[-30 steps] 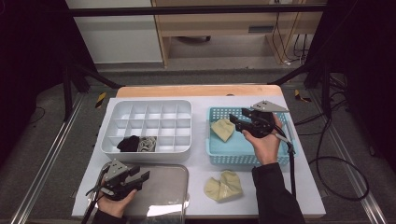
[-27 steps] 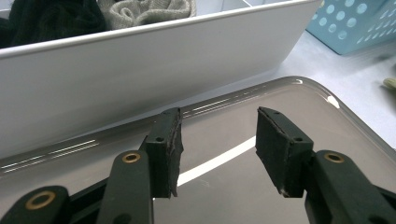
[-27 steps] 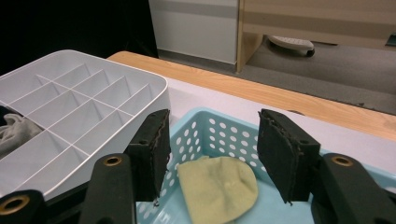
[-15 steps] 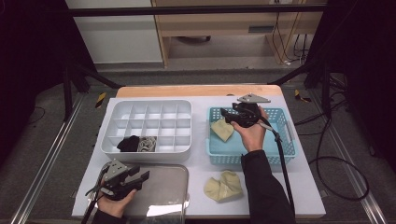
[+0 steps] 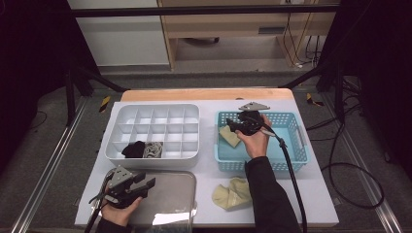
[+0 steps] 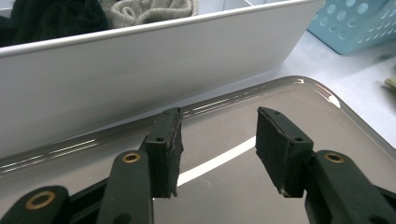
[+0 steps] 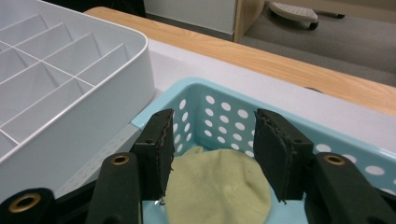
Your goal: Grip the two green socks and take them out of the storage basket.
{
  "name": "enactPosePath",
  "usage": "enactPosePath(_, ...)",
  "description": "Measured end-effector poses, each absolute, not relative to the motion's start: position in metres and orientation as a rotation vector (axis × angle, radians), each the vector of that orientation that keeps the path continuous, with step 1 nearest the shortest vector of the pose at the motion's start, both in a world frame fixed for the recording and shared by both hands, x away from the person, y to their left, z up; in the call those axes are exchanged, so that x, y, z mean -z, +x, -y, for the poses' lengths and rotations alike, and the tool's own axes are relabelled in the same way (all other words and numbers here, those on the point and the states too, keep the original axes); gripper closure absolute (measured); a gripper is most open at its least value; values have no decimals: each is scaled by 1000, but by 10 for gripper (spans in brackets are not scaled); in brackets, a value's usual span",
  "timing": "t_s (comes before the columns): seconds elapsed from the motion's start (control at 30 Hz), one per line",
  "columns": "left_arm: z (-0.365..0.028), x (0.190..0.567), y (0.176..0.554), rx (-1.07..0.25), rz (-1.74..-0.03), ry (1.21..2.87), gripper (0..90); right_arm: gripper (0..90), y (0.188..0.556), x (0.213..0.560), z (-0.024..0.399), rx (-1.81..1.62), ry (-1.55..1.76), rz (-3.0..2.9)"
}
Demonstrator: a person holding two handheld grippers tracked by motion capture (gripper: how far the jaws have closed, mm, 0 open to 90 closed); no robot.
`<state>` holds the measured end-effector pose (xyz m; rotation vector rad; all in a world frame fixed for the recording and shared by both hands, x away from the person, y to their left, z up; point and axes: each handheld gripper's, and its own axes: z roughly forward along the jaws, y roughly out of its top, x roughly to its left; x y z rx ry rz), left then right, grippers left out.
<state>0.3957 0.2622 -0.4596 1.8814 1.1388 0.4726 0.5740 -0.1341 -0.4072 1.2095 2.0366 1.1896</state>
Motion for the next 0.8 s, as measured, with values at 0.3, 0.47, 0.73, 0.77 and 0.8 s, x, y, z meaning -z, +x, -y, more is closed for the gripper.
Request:
enactPosePath(0.3,-262,460,396,-471,-1138,1885,502,467,577,426,133,-1164,1261,-2069)
enactPosePath(0.47,-262,460,396,-474,-1136,1892,501,458,578,433,131,-1151,1264,-2098)
enactPosePath(0.73,-261,461,396,-473,-1138,1893,501,467,578,443,129,-1127,1279,-2138)
enactPosePath(0.77,-261,462,396,-472,-1141,1892,501,467,578,445,130,-1120,1288,-2144)
enactPosePath(0.8,-261,462,396,-472,-1141,1892,501,467,578,445,130,-1120,1288,-2144)
